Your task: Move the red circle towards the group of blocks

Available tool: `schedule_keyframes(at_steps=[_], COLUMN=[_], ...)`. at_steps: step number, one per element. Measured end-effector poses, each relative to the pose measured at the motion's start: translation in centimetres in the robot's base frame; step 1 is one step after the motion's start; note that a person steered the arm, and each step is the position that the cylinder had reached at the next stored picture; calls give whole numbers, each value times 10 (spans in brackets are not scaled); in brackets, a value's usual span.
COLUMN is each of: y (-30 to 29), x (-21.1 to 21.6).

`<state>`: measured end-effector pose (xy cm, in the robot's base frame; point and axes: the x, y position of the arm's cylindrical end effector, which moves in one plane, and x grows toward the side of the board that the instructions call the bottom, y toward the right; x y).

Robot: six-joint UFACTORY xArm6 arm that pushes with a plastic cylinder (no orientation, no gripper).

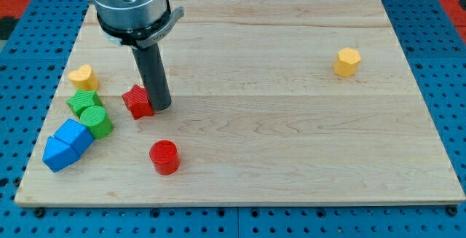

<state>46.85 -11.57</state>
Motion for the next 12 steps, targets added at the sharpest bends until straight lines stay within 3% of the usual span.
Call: schedule_keyframes(at_steps=[1,3,4,7,12], y=[4,113,110,41,-54], x=[19,71,102,126,95])
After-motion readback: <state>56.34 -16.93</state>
